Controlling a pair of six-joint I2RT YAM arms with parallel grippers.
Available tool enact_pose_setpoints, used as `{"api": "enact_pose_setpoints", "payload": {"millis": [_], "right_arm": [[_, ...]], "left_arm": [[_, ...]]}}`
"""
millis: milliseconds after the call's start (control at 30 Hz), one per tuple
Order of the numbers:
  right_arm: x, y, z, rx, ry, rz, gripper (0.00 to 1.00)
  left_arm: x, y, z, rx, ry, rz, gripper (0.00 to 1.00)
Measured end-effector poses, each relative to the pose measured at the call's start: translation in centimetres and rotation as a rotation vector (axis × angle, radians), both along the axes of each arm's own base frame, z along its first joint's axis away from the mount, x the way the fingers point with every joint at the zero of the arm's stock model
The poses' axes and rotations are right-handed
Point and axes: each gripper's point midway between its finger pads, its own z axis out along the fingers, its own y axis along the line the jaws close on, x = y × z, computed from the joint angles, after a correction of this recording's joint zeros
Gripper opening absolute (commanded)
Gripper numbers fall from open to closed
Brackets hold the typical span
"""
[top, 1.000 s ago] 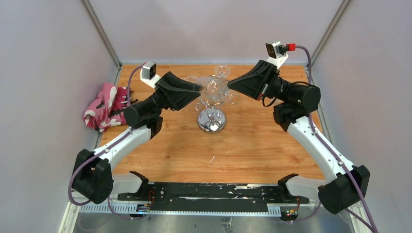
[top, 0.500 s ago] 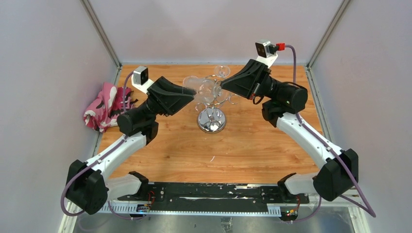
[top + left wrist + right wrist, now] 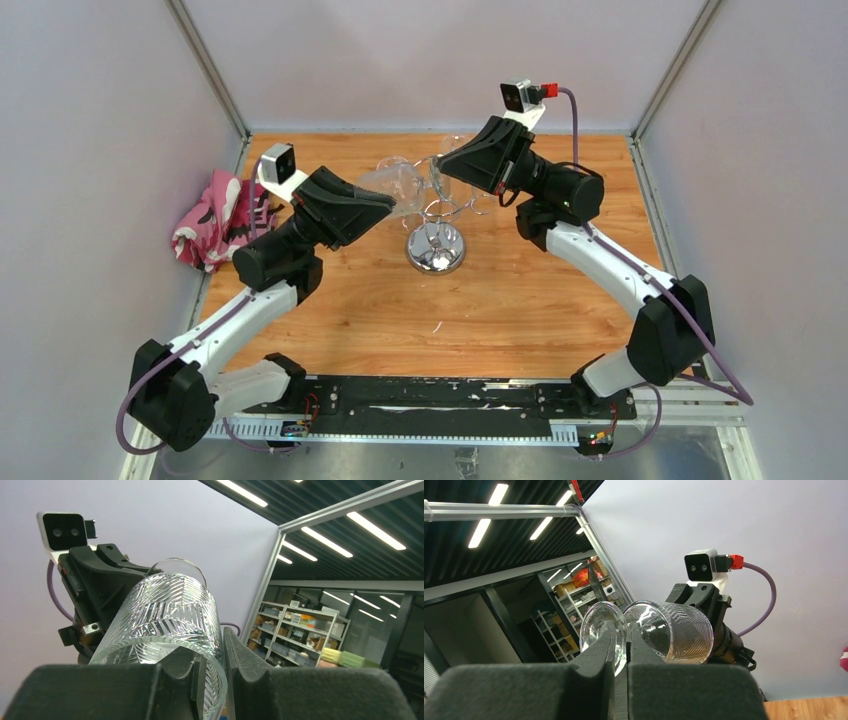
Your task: Take the wine glass off the wine glass rack
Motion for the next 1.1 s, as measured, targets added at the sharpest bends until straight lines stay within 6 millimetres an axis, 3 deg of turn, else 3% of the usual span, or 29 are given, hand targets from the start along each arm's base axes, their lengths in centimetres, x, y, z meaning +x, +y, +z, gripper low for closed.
{"api": "enact_pose_setpoints", "payload": {"millis": [233, 267, 367, 467, 533, 700, 800, 967, 1100], "right_arm": [[0.2, 0.1, 0.0, 0.021, 0.016, 0.023, 0.02], [0.2, 0.1, 0.0, 0.021, 0.017, 0.023, 0.08], [0.2, 0.1, 0.2, 0.02, 0.015, 0.021, 0.4], [0.7, 0.5, -0.4, -0.015, 0.007, -0.012, 0.6], [1.2, 0.9, -0.8, -0.046, 0.015, -0.033, 0.67], [2.3, 0.8, -2.2, -0.129, 0.042, -0.11, 0.7], [3.3, 0.0, -3.8, -0.184, 0.058, -0.165, 0.7], [6.5, -1.9, -7.9, -0.301, 0.149, -0.277, 0.7], [8.2, -4.2, -9.2, -0.399, 0.169, -0.413, 0.7]], "left_arm": [[0.0, 0.0, 0.0, -0.003, 0.005, -0.003, 0.0], [0.1, 0.0, 0.0, -0.005, 0.007, -0.003, 0.0], [0.1, 0.1, 0.1, -0.012, 0.009, 0.001, 0.0], [-0.2, 0.4, 0.4, -0.022, -0.004, 0.006, 0.0], [-0.2, 0.8, 0.6, -0.021, -0.008, 0.02, 0.0], [-0.2, 1.1, 1.4, 0.045, -0.005, 0.131, 0.0], [0.3, 1.8, 3.9, 0.098, -0.005, 0.287, 0.0], [2.7, 5.6, 8.9, 0.179, 0.058, 0.692, 0.0], [5.8, 10.0, 10.0, 0.293, 0.171, 1.025, 0.0]]}}
